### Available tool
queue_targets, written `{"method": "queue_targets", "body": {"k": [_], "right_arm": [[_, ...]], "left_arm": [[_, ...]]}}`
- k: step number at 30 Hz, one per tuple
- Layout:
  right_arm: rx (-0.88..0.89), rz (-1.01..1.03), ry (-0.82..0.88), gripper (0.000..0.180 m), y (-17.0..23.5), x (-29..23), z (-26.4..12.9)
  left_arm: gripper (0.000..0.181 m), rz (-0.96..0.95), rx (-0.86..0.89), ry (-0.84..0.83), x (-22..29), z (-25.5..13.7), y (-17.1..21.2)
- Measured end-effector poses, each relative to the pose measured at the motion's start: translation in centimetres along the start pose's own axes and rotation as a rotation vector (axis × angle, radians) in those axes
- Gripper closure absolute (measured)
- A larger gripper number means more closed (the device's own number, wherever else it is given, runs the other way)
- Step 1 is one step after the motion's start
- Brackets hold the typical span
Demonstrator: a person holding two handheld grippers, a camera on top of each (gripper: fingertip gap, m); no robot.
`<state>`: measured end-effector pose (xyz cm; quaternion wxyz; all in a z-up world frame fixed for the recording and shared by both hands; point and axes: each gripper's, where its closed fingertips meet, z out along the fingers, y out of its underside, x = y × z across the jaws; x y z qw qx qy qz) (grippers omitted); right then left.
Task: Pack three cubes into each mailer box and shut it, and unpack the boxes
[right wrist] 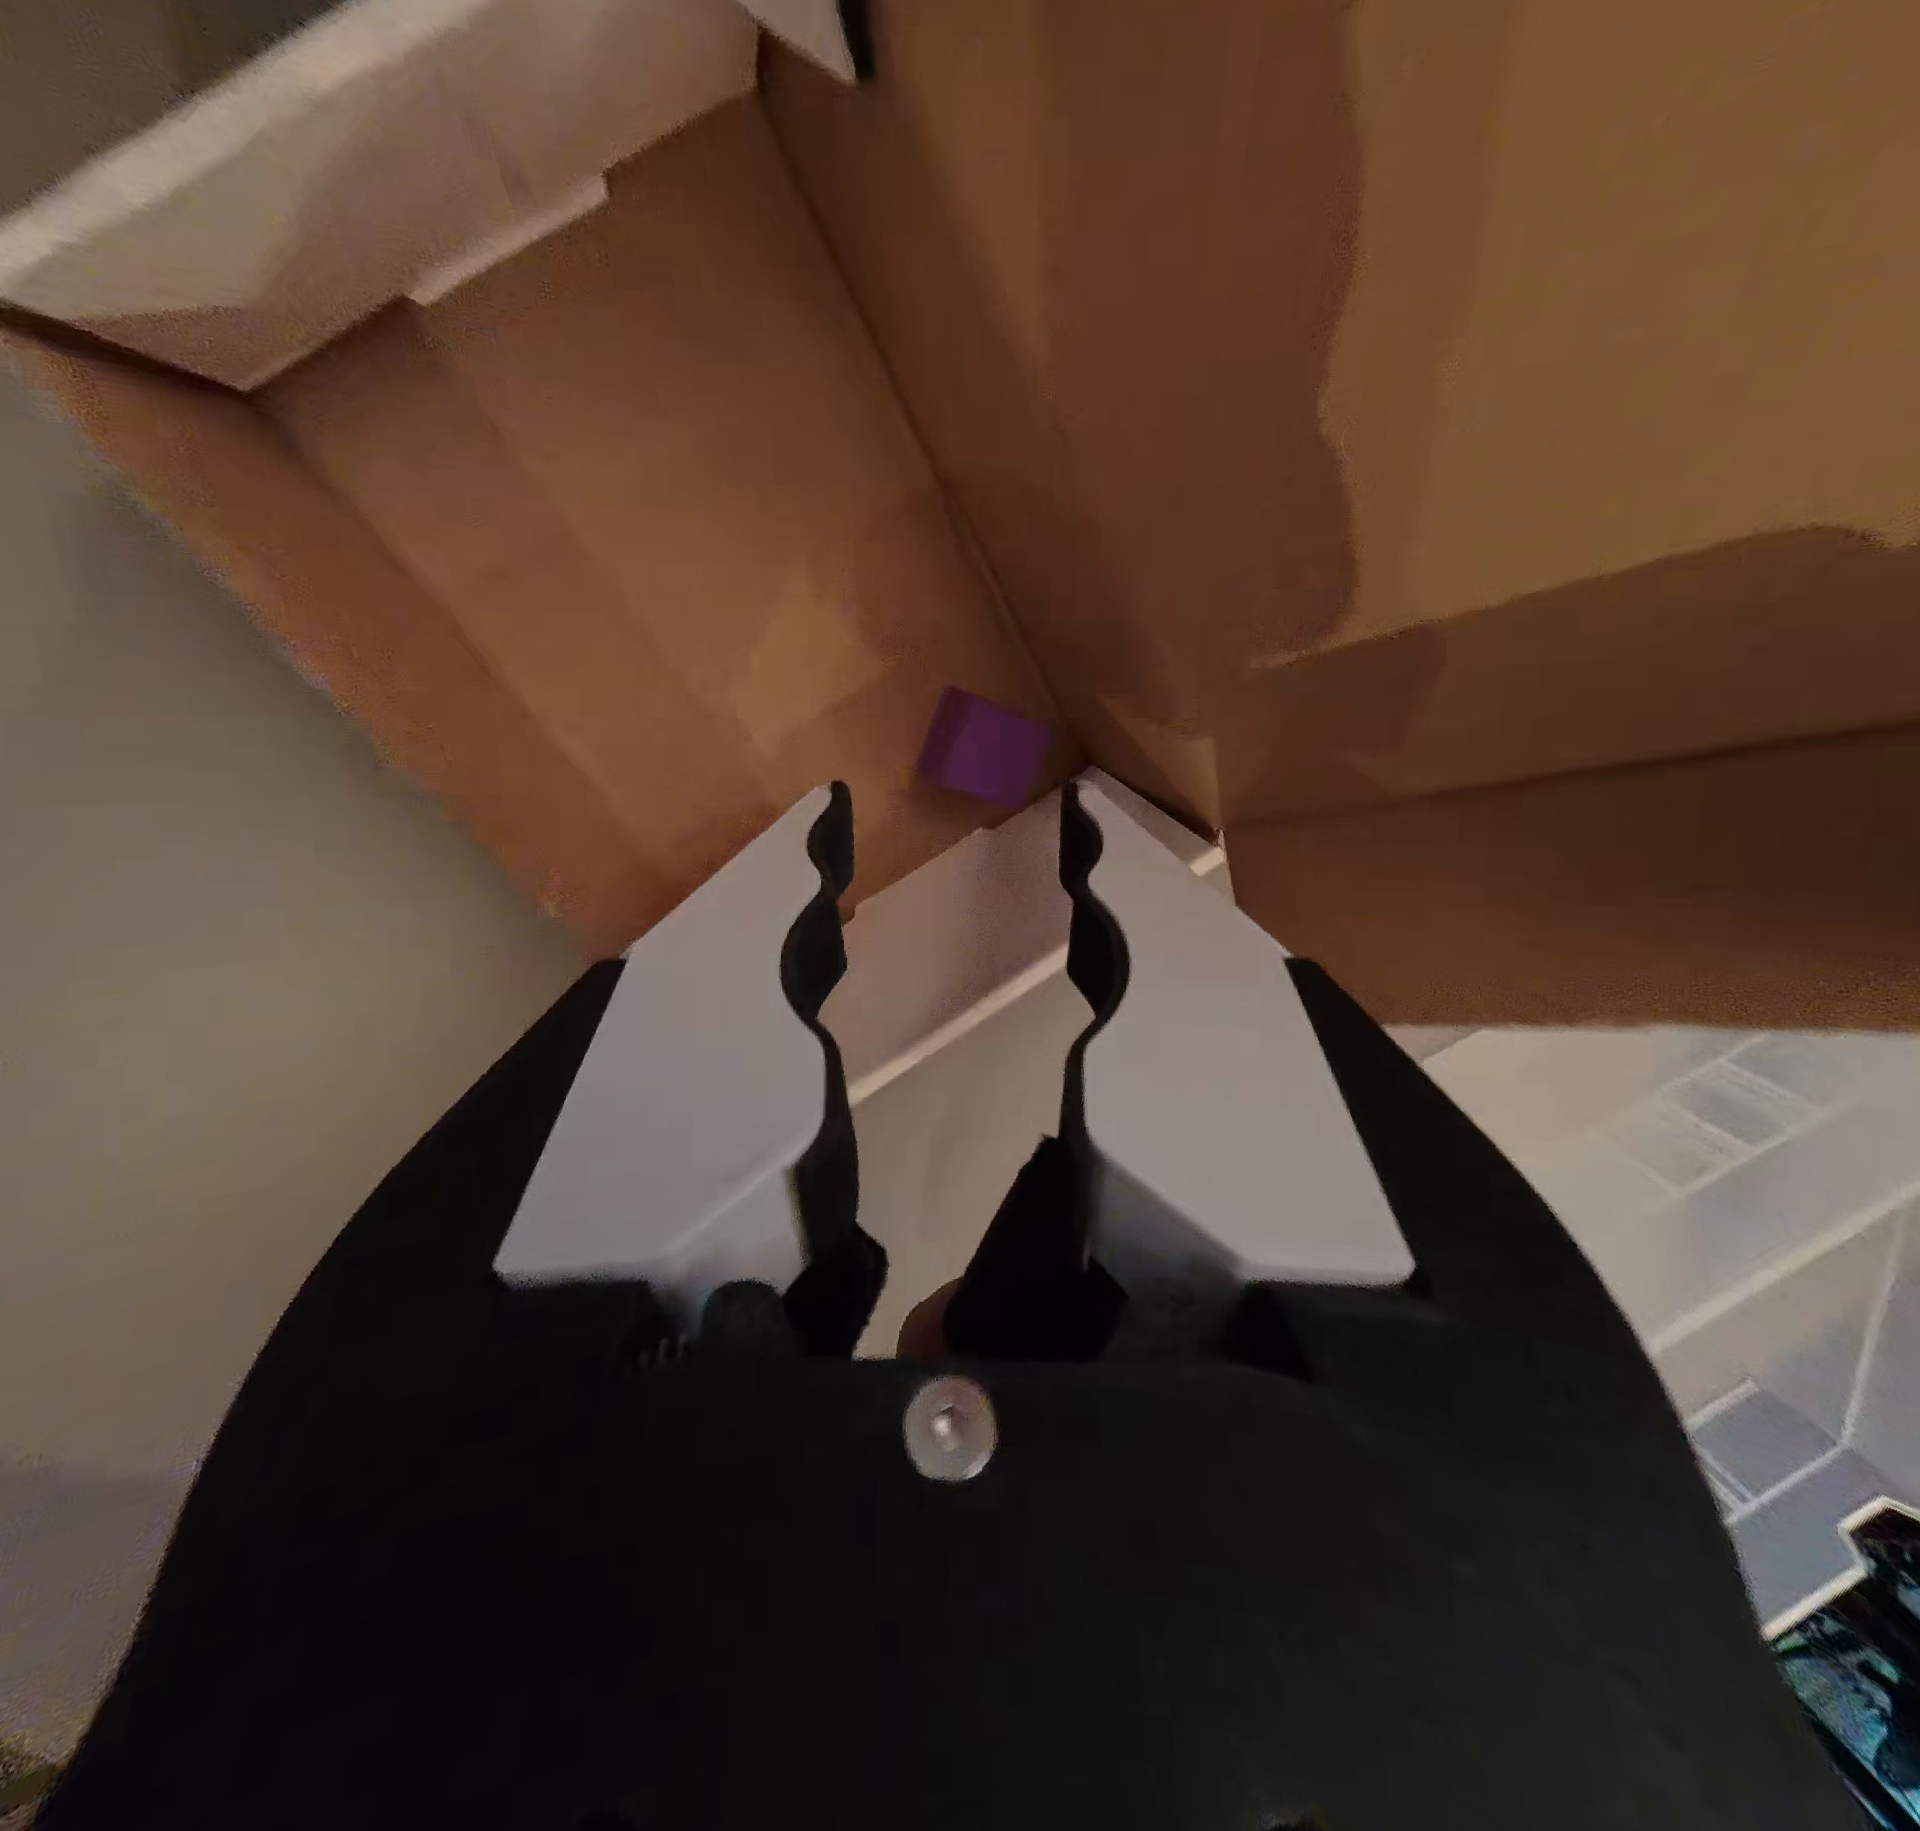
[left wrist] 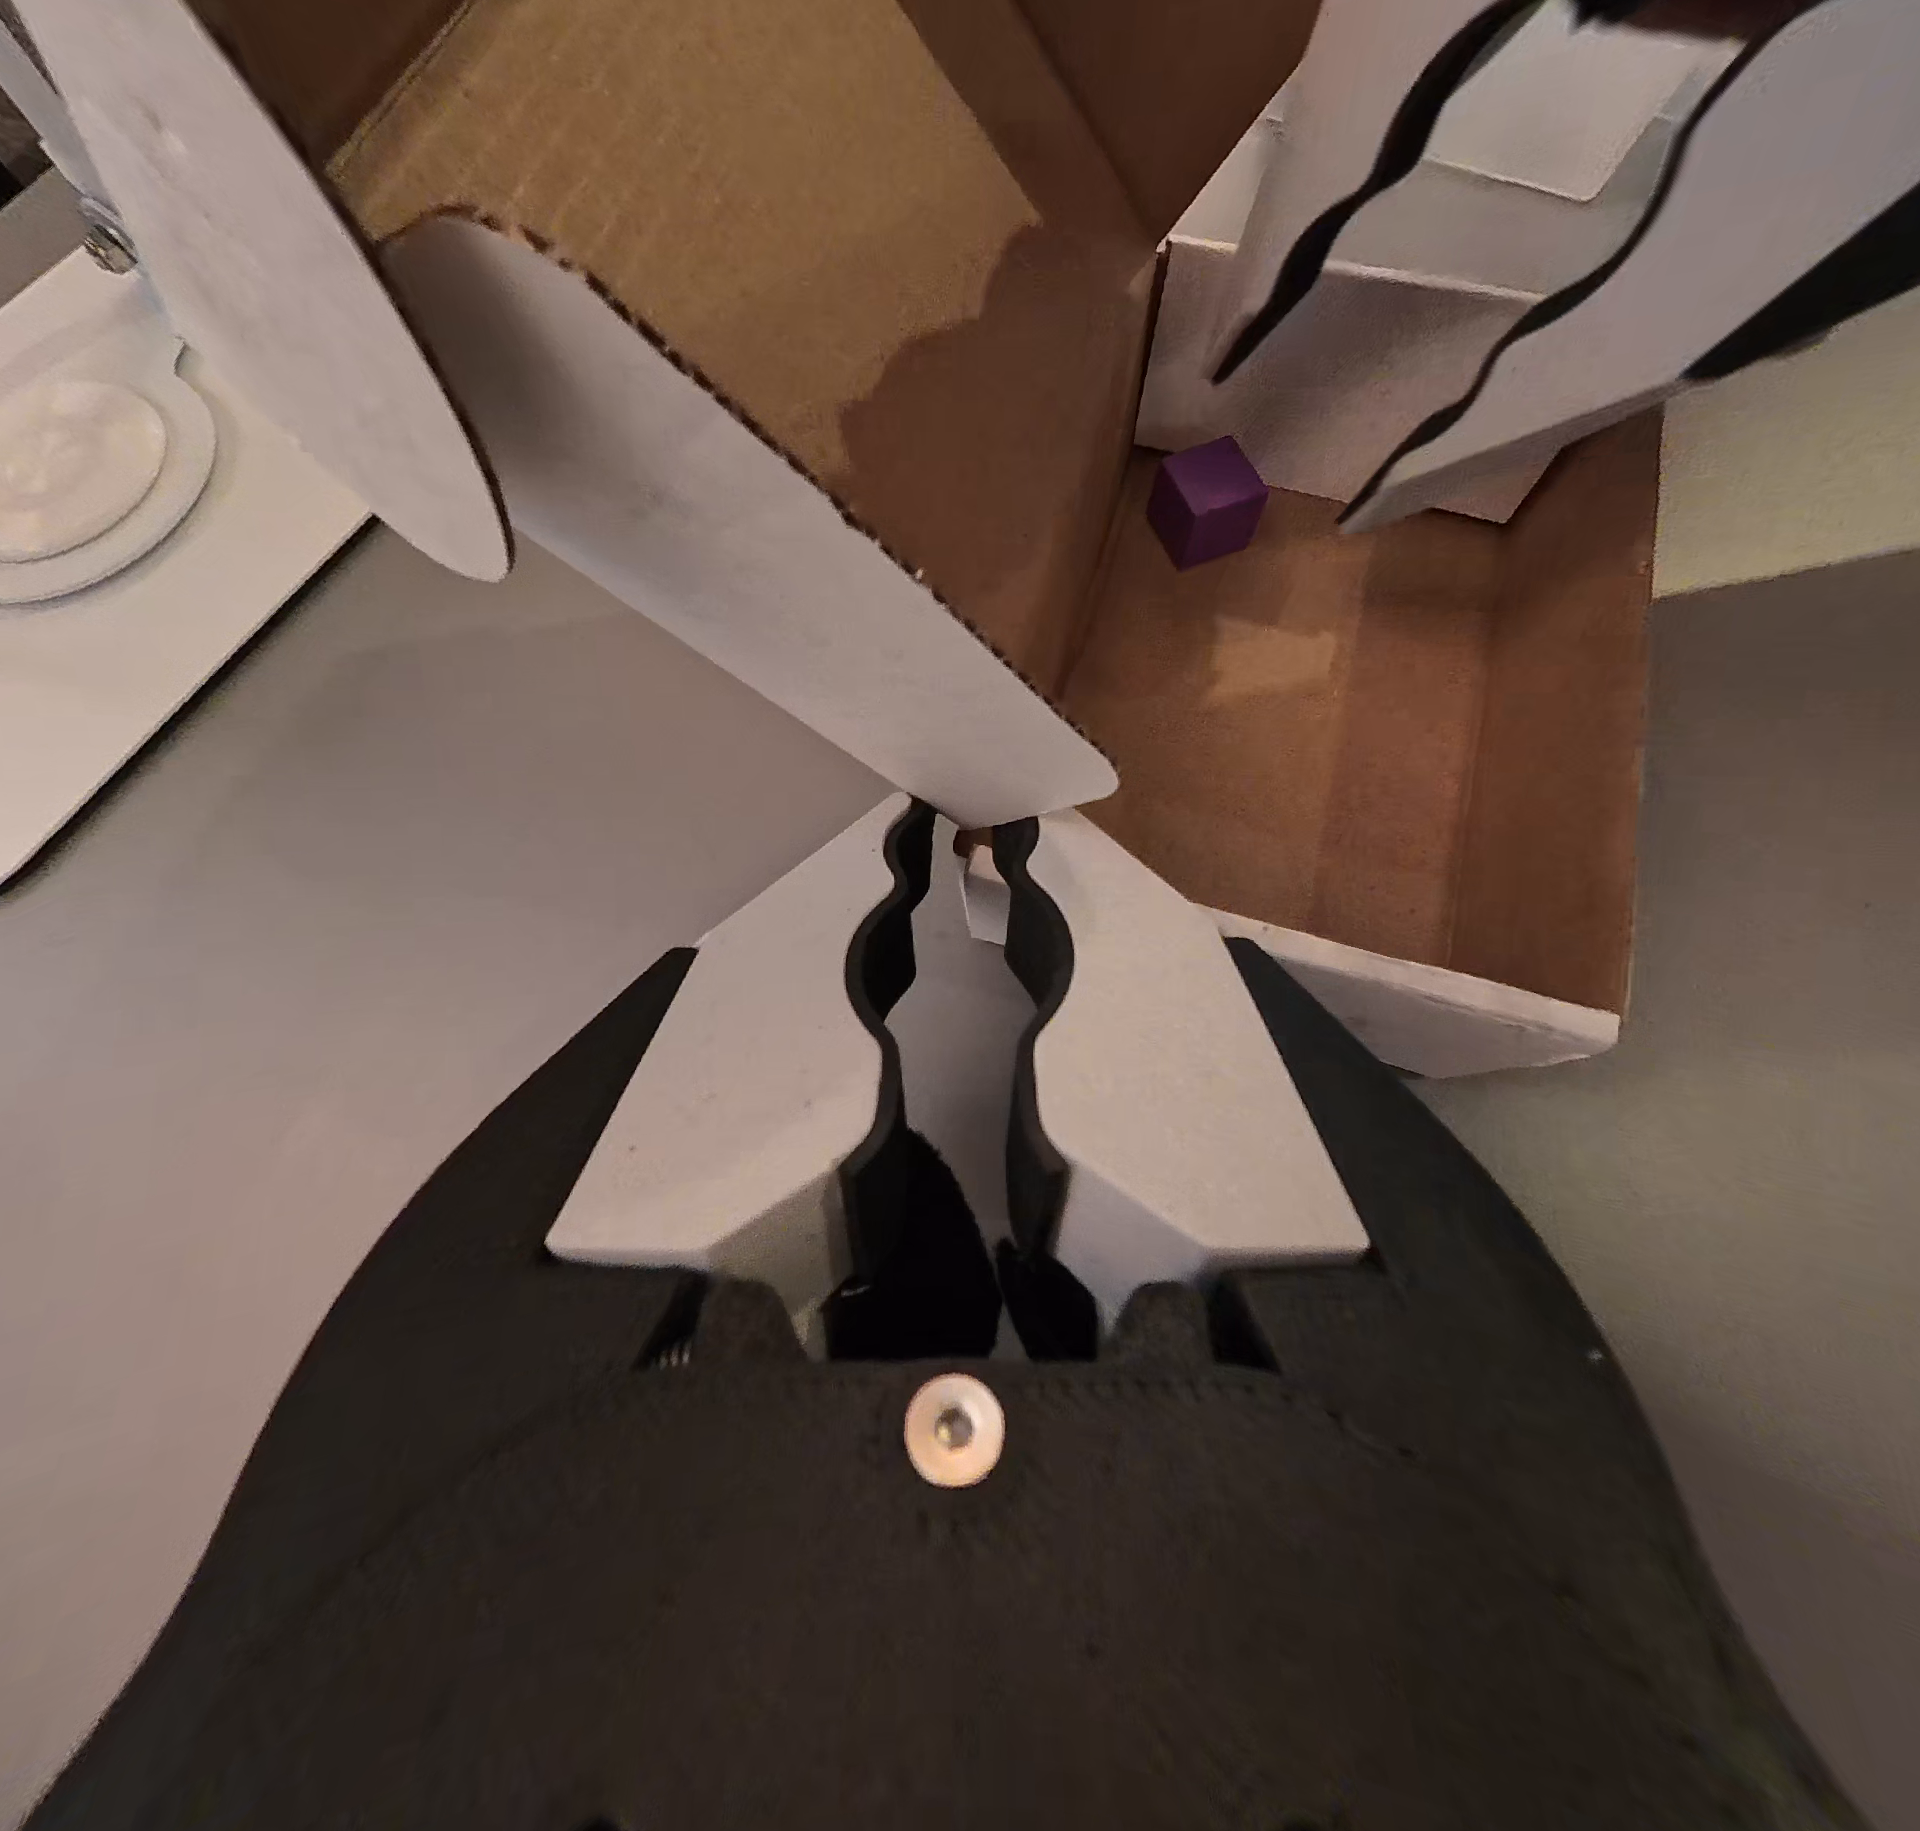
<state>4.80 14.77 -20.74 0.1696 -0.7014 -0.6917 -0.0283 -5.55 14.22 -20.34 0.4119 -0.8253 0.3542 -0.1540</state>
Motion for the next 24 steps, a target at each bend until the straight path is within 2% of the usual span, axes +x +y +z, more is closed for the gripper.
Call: {"method": "queue_targets", "body": {"k": [6, 9, 11, 14, 15, 20, 23, 24], "right_arm": [[-0.039, 0.052, 0.006, 0.143, 0.2, 0.3, 2.3], [-0.037, 0.067, 0.024, 0.157, 0.1, 1.0, 2.3], [-0.023, 0.051, 0.01, 0.159, 0.0, 0.8, 2.2], [0.008, 0.053, -0.024, 0.157, -0.1, 0.3, 1.8], [0.012, 0.058, -0.025, 0.147, 0.0, 0.3, 1.7], [-0.027, 0.052, -0.024, 0.143, 0.4, 0.0, 2.4], [-0.024, 0.042, -0.008, 0.159, 0.1, 0.1, 2.5], [-0.013, 0.042, -0.014, 0.159, -0.1, 0.0, 2.4]], "left_arm": [[0.171, 0.001, 0.001, 0.01, 0.2, 0.1, 0.0], [0.171, 0.002, -0.001, 0.012, 0.3, 0.1, 0.0], [0.171, 0.004, -0.002, 0.011, 0.3, 0.1, 0.0], [0.171, 0.002, -0.002, 0.012, 0.2, 0.2, 0.0], [0.171, 0.0, -0.001, 0.013, 0.2, 0.2, 0.0], [0.171, 0.001, 0.0, 0.014, 0.2, 0.2, 0.0], [0.171, 0.008, -0.003, 0.011, 0.3, 0.2, 0.0], [0.171, 0.009, -0.001, 0.011, 0.3, 0.2, 0.0]]}}
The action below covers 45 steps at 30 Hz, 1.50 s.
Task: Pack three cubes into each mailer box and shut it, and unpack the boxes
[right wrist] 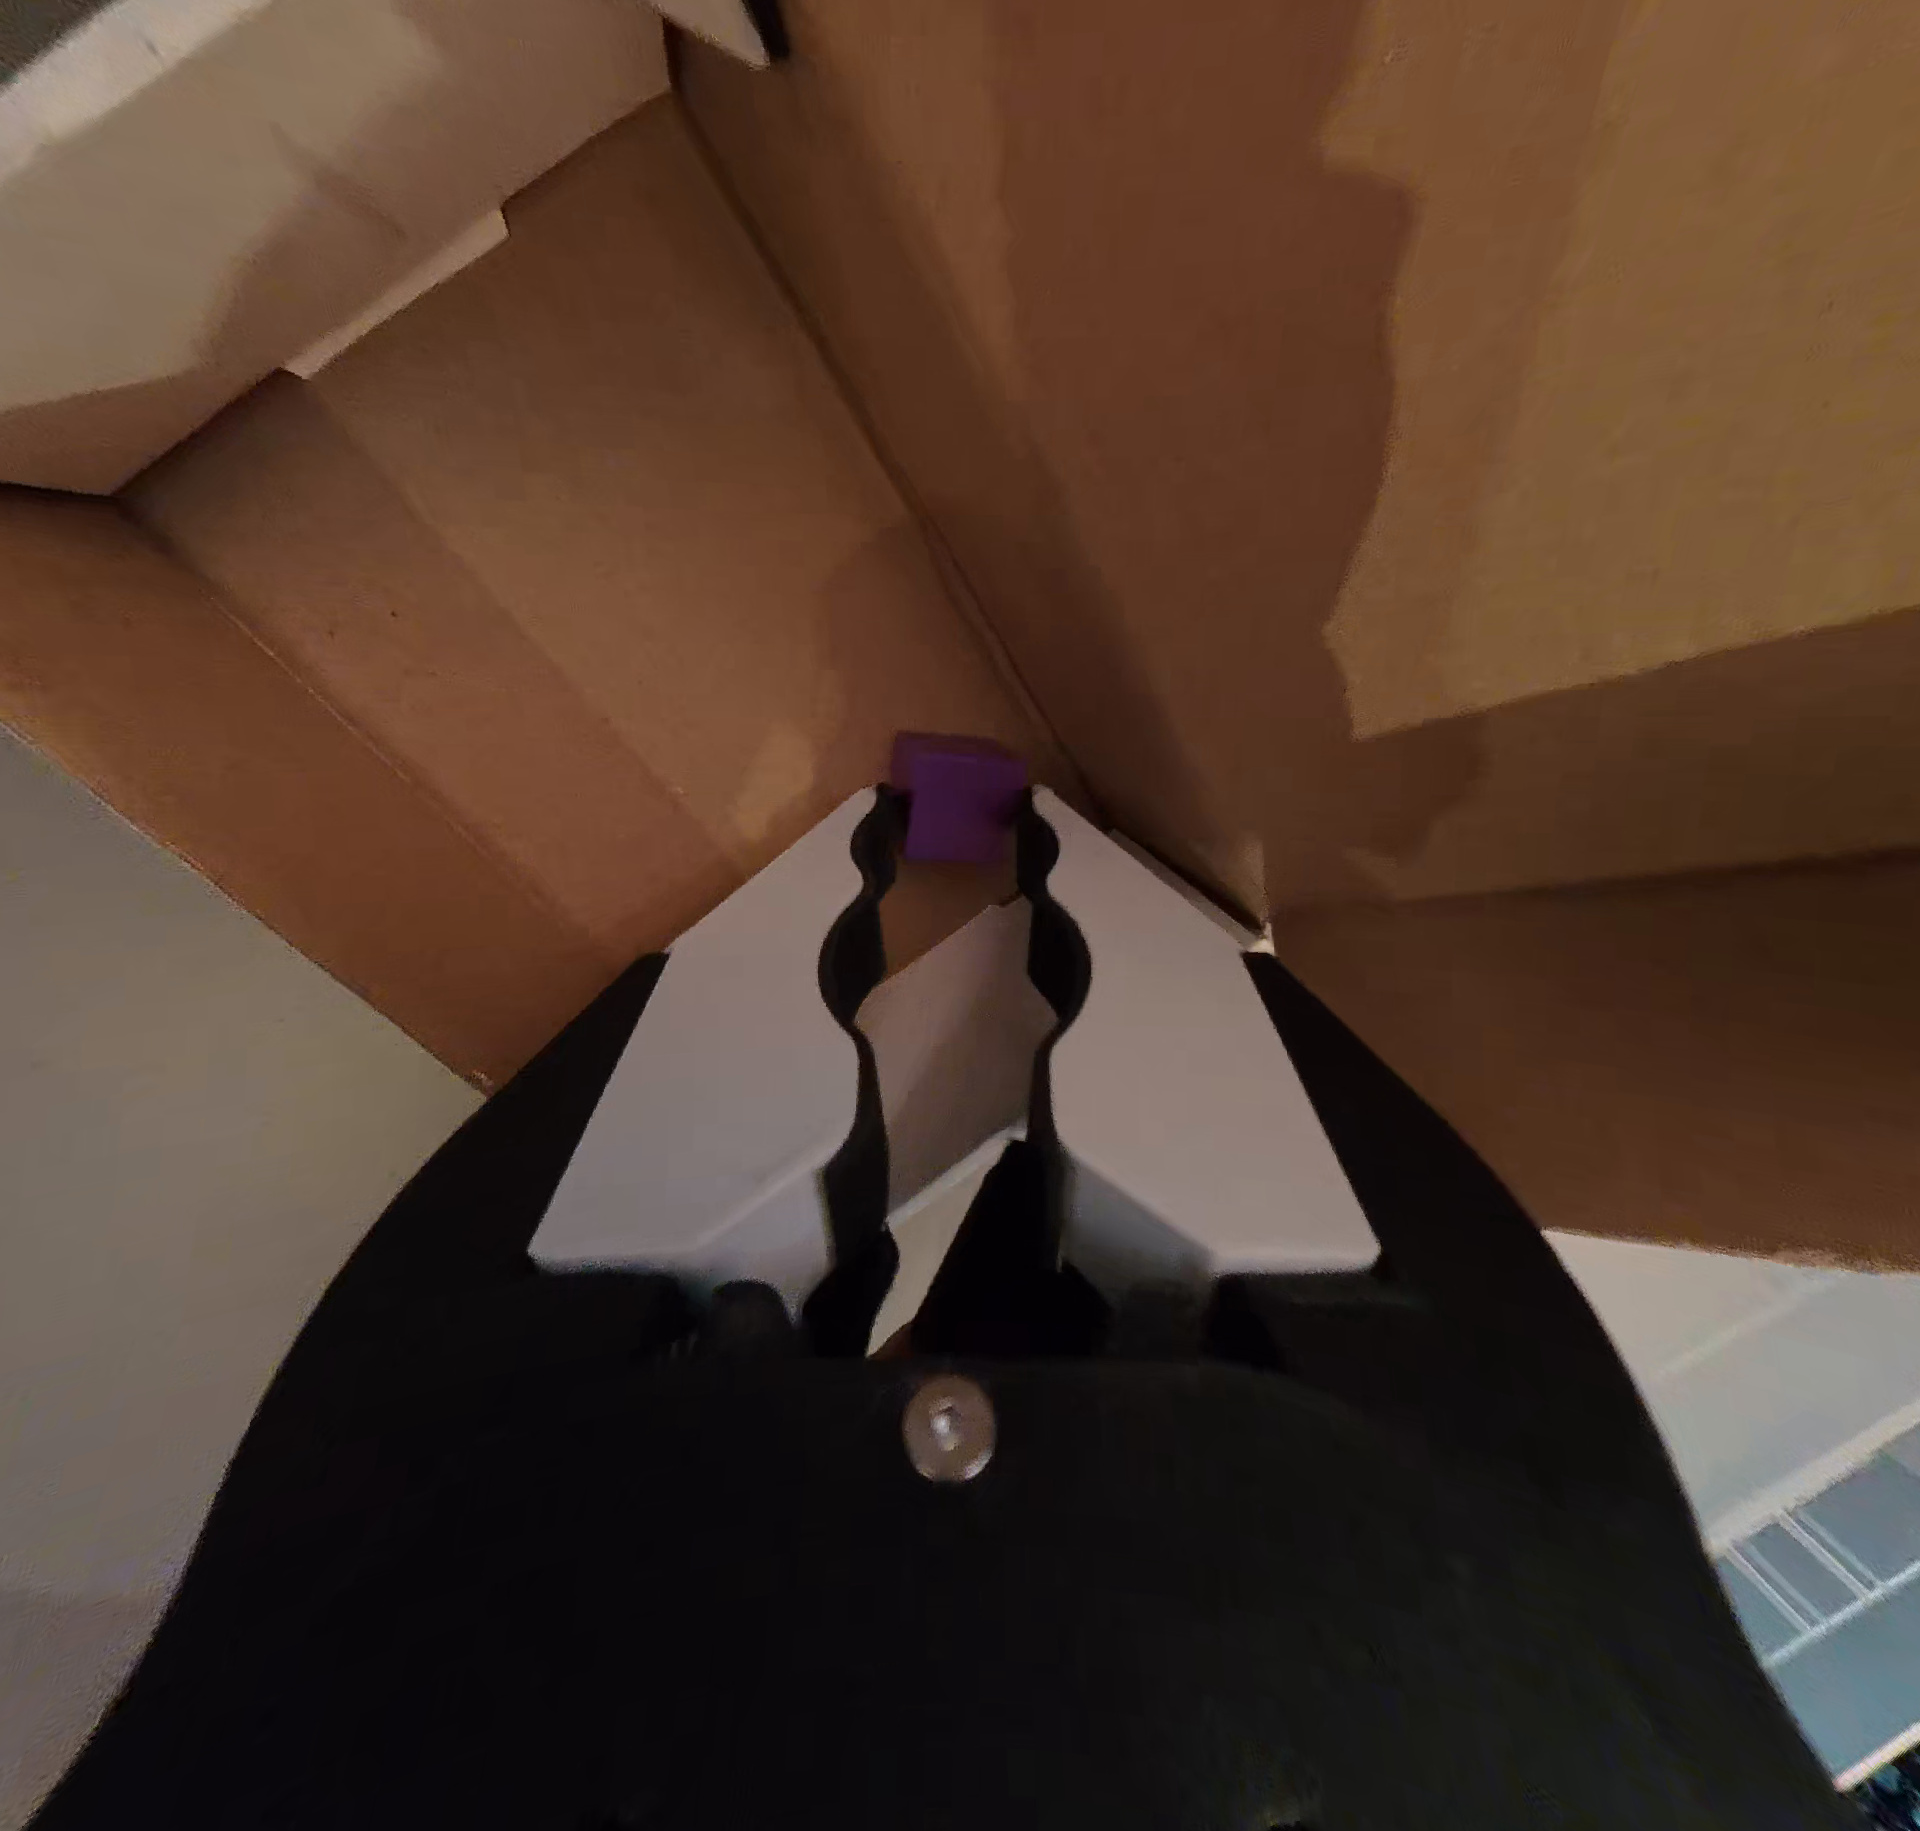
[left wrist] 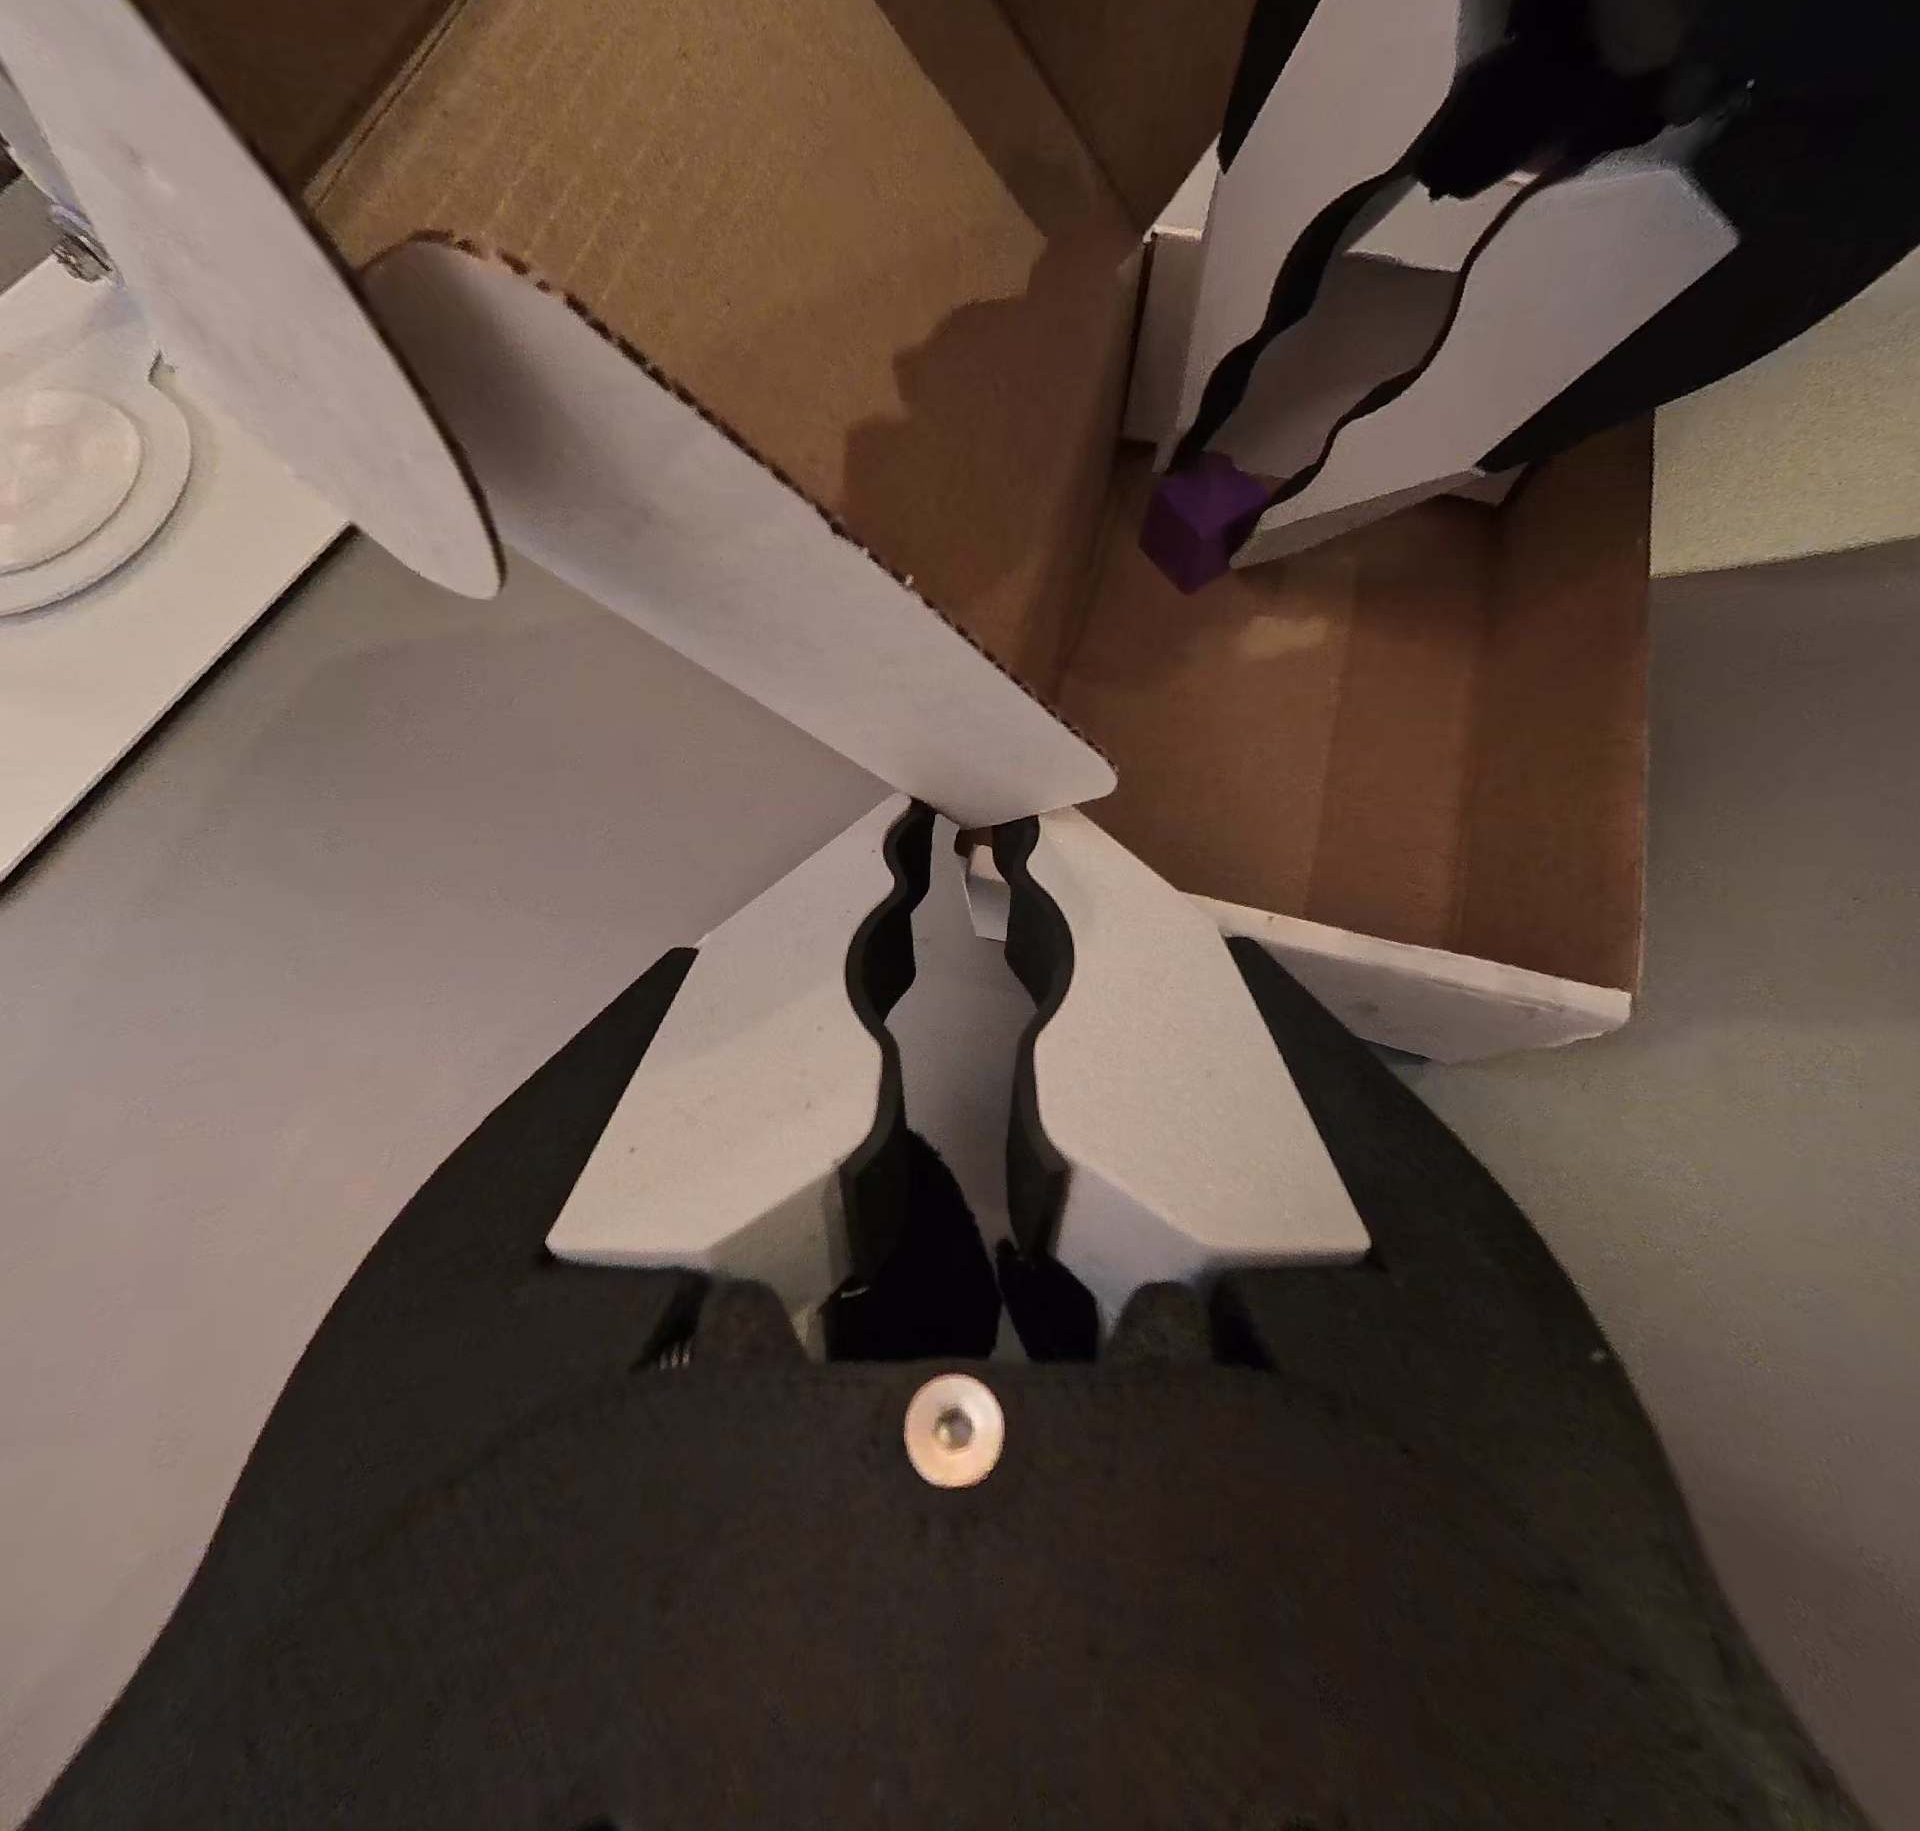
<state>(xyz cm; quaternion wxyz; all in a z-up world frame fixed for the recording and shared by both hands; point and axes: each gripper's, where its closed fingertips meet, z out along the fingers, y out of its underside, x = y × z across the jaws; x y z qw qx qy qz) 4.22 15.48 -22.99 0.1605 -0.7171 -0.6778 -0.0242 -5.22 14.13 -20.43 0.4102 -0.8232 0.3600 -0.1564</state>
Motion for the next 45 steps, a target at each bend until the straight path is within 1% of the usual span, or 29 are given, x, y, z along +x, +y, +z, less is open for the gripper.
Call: {"method": "queue_targets", "body": {"k": [2, 4, 7, 9, 11, 13, 15, 17, 20, 22, 24, 26, 28, 31, 34, 35, 37, 40, 42, 44, 45], "right_arm": [[0.011, -0.026, 0.019, 0.159, -0.1, 0.2, -0.3], [0.048, -0.047, 0.044, 0.159, -0.4, 0.4, -1.5], [0.144, -0.051, 0.074, 0.16, -0.6, 1.3, -5.0], [0.197, -0.016, 0.119, 0.16, 0.3, 2.9, -8.3], [0.21, 0.046, 0.183, 0.16, 2.6, 5.5, -11.5], [0.193, 0.136, 0.248, 0.16, 6.0, 8.6, -14.1], [0.143, 0.244, 0.293, 0.16, 10.4, 11.7, -15.4], [0.06, 0.362, 0.326, 0.16, 15.4, 14.5, -15.2], [-0.082, 0.471, 0.305, 0.16, 21.7, 15.7, -12.4], [-0.134, 0.519, 0.242, 0.16, 24.0, 15.3, -9.7], [-0.198, 0.552, 0.219, 0.16, 26.1, 15.1, -7.3], [-0.241, 0.575, 0.203, 0.16, 27.4, 14.8, -5.5], [-0.236, 0.613, 0.174, 0.16, 27.6, 14.5, -4.1], [-0.279, 0.63, 0.18, 0.16, 28.2, 14.4, -3.0], [-0.251, 0.672, 0.147, 0.159, 27.8, 14.1, -2.1], [-0.256, 0.674, 0.152, 0.159, 27.9, 14.2, -2.2], [-0.28, 0.658, 0.198, 0.144, 28.1, 14.5, -3.1], [-0.26, 0.63, 0.277, 0.146, 27.3, 15.2, -5.7], [-0.161, 0.588, 0.323, 0.145, 24.4, 15.2, -8.1], [0.026, 0.523, 0.276, 0.152, 19.2, 13.6, -10.1], [0.115, 0.482, 0.237, 0.152, 16.3, 12.4, -10.9]], "left_arm": [[0.171, -0.001, 0.0, 0.001, 0.0, 0.0, 0.0], [0.171, -0.003, 0.002, 0.002, 0.0, 0.0, 0.0], [0.171, -0.004, 0.003, 0.003, 0.0, 0.0, 0.0], [0.171, -0.003, 0.002, 0.004, 0.0, 0.0, 0.0], [0.171, -0.001, -0.001, 0.002, -0.1, 0.0, 0.0], [0.171, -0.004, 0.001, 0.005, -0.1, 0.0, 0.0], [0.171, -0.009, 0.004, 0.009, -0.1, 0.1, 0.0], [0.171, -0.011, 0.004, 0.01, -0.1, 0.1, 0.0], [0.171, -0.01, 0.004, 0.009, -0.1, 0.1, 0.0], [0.171, -0.011, 0.005, 0.011, -0.1, 0.1, 0.0], [0.171, -0.012, 0.006, 0.012, -0.1, 0.1, 0.0], [0.171, -0.011, 0.006, 0.011, -0.1, 0.1, 0.0], [0.171, -0.01, 0.004, 0.01, -0.1, 0.1, 0.0], [0.171, -0.013, 0.006, 0.014, -0.1, 0.1, 0.0], [0.171, -0.014, 0.007, 0.015, -0.1, 0.1, 0.0], [0.171, -0.015, 0.008, 0.015, -0.1, 0.1, 0.0], [0.171, -0.014, 0.009, 0.016, -0.1, 0.1, 0.0], [0.171, -0.007, 0.007, 0.017, -0.1, 0.1, 0.0], [0.171, 0.011, 0.008, 0.022, -0.1, 0.0, 0.0], [0.171, 0.033, 0.004, 0.044, 0.1, -0.4, 0.2], [0.171, 0.039, -0.001, 0.056, 0.1, -0.6, 0.3]]}}
